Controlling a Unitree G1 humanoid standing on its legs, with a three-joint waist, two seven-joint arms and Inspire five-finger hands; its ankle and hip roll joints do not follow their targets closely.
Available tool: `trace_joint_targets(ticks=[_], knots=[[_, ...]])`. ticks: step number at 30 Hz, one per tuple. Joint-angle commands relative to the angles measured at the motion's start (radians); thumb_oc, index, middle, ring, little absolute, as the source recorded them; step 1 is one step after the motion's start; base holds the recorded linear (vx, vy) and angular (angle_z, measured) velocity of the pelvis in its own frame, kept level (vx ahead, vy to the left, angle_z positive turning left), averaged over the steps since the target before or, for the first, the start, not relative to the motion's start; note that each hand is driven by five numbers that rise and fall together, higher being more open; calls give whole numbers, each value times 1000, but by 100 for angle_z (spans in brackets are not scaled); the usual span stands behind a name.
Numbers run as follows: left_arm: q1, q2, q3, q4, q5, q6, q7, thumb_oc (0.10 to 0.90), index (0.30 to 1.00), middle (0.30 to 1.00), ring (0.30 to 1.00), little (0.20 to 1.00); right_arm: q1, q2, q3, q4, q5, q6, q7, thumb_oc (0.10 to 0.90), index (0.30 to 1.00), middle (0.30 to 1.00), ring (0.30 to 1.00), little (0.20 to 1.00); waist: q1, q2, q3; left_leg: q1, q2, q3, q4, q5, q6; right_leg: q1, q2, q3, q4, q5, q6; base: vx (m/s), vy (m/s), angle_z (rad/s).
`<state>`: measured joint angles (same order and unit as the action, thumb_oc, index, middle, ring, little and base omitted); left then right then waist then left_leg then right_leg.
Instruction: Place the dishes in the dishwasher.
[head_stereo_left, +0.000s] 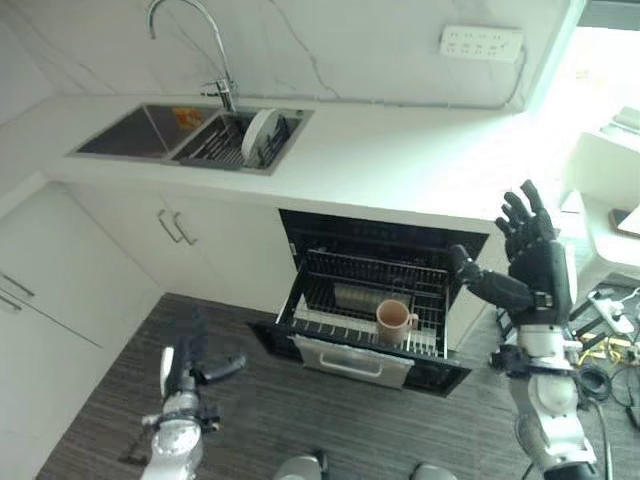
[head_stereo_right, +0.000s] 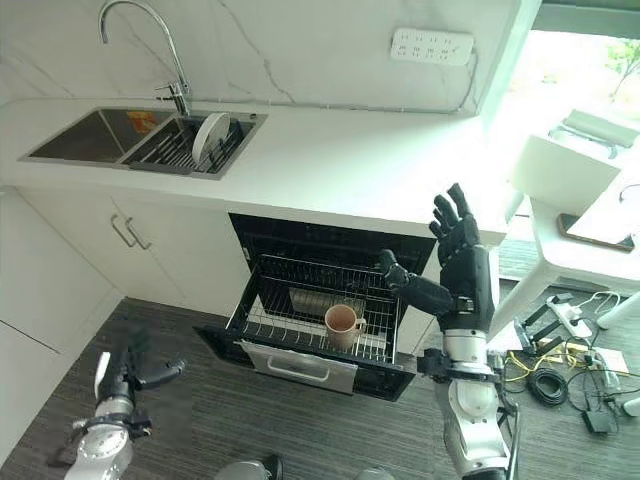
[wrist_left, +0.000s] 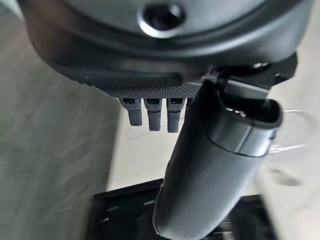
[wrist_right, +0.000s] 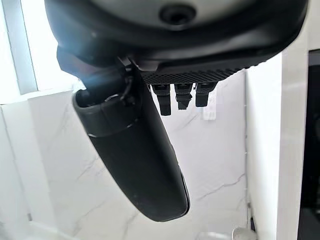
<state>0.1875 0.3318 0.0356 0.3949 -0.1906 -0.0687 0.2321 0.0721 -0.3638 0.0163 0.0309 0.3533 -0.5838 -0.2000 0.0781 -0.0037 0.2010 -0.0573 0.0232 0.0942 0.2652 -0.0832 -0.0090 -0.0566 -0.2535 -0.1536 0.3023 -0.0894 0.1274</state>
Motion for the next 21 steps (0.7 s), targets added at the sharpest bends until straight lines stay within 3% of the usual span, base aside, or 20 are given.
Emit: trace_joint_targets(ticks=[1,3,4,6,8,9,13,15,17,18,19,21], knots=[[-55,54,43,-27,-93,-74,41,800,900,900,900,900,-86,-33,-53,-127,-10,-122,-28,800,900,900,900,900,-35,16,-9,46,-51,-22,35,-178,104,59,-8,-31,-2,50,55,19,166,9],[-47,34,43,18,-162,-47,25,800,900,900,900,900,-81,-32,-48,-117,8,-125,-12,800,900,900,900,900,-31,21,-10,47,-48,-1,35,-180,108,65,5,-71,-2,65,55,29,103,-2],[-39,19,42,40,-208,-12,14,800,900,900,900,900,-83,-32,-44,-117,17,-118,-4,800,900,900,900,900,-26,25,-6,54,-42,12,35,-187,112,75,24,-101,-2,77,56,26,37,-18],[-32,-9,32,82,-231,-11,7,800,900,900,900,900,-90,-43,-42,-120,27,-110,-4,800,900,900,900,900,-26,27,2,51,-43,14,35,-191,119,74,71,-112,-2,70,43,13,9,-46],[-23,-35,11,133,-222,-28,18,800,900,900,900,900,-94,-69,-46,-126,44,-102,-13,800,900,900,900,900,-36,22,10,36,-57,-5,35,-185,116,65,163,-93,-2,45,5,0,-21,-45],[-3,-63,-2,199,-203,-84,15,800,900,900,900,900,-95,-90,-52,-123,82,-103,10,800,900,900,900,900,-40,16,15,30,-70,-14,35,-178,106,58,208,-90,-2,36,-13,11,-42,1],[15,-71,-7,293,-196,-154,-77,800,900,900,900,900,-72,-120,-81,-94,180,-104,106,800,900,900,900,900,-56,-2,24,43,-86,-16,35,-161,88,44,212,-48,-2,-41,-46,85,-123,13],[27,-67,-64,299,-133,-177,-264,800,900,900,900,900,-49,-125,-108,-58,303,-145,213,800,900,900,900,900,-56,-37,49,85,-112,17,35,-97,49,46,183,-19,-2,-75,-78,101,-211,10],[31,-66,-112,311,-96,-157,-348,800,900,900,900,900,-55,-120,-114,-57,296,-146,216,800,900,900,900,900,-55,-45,75,4,-111,4,208,-52,21,52,183,12,-2,-74,-96,9,-60,1],[30,-74,-124,332,-81,-154,-358,800,900,900,900,900,-65,-119,-110,-66,267,-129,215,800,900,900,900,900,-51,-43,74,-15,-113,-34,215,-47,25,47,194,37,-2,-71,-96,41,75,-7],[30,-79,-129,352,-86,-145,-371,800,900,900,900,900,-80,-121,-98,-69,255,-108,214,800,900,900,900,900,-47,-40,67,0,-112,-64,158,-47,32,40,201,58,-2,-75,-93,57,160,-57],[26,-87,-132,402,-108,-115,-420,800,900,900,900,900,-119,-131,-79,-62,256,-62,224,800,900,900,900,900,-43,-24,59,9,-67,-92,35,-15,16,35,215,84,-2,-96,-92,40,311,-134]])
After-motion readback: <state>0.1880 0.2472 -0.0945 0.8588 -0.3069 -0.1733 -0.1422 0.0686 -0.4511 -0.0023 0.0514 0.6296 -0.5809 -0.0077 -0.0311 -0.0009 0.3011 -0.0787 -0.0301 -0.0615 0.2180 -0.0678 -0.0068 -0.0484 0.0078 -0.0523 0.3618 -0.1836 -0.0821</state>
